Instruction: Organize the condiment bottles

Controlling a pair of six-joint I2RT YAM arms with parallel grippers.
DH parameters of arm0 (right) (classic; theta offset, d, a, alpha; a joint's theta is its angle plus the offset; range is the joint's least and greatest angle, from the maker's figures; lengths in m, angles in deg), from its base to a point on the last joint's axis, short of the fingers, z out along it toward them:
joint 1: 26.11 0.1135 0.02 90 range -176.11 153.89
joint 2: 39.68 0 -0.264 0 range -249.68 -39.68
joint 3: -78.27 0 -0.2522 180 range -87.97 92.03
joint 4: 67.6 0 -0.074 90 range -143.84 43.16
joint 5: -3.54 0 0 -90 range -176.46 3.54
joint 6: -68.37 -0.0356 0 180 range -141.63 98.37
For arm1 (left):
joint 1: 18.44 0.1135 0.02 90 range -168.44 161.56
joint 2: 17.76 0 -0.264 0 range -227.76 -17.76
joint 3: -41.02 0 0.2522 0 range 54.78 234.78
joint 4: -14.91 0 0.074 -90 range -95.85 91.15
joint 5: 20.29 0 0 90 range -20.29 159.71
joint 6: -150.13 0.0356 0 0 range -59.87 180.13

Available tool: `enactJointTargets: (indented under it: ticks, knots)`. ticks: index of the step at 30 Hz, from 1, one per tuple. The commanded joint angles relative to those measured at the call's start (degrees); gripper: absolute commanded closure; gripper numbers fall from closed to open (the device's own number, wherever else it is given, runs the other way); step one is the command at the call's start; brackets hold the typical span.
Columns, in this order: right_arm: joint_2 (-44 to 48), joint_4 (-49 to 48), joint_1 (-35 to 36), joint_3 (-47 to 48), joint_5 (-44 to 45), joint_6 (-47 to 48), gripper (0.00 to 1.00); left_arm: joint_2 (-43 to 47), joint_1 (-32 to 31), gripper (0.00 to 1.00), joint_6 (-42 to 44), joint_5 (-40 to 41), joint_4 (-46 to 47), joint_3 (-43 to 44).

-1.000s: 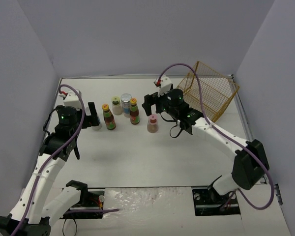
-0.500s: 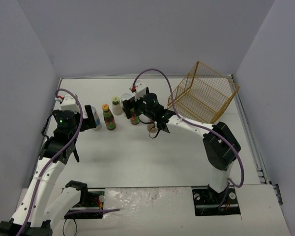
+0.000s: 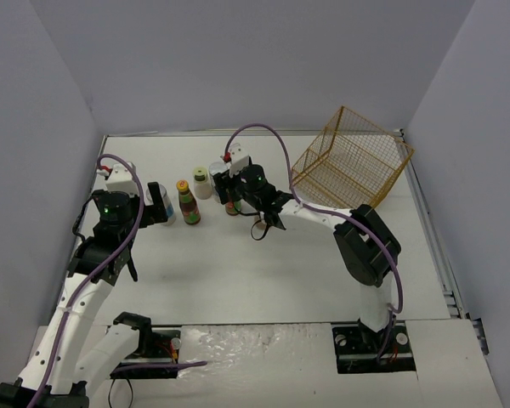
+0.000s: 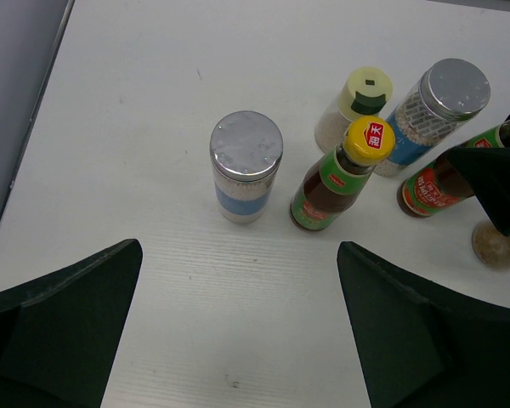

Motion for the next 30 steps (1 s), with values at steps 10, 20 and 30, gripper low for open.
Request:
enactJointTargets:
  ticks: [10,20,30]
  knots:
    - [5.67,-5.95,-0.04,0.14,3.65,0.94,0.8,0.45,-0.4,0.03,0.44,0.22,4.0,1.1]
    - [16.45,2.6,-0.13,5.8,4.57,3.53,1.0,0.76,-0.49,0.03,0.35,0.03,4.0,0.98]
    - [21.47,14.68,-6.36,18.14,13.05,8.39,1.0,1.14,-0.49,0.03,0.35,-0.18,4.0,0.97]
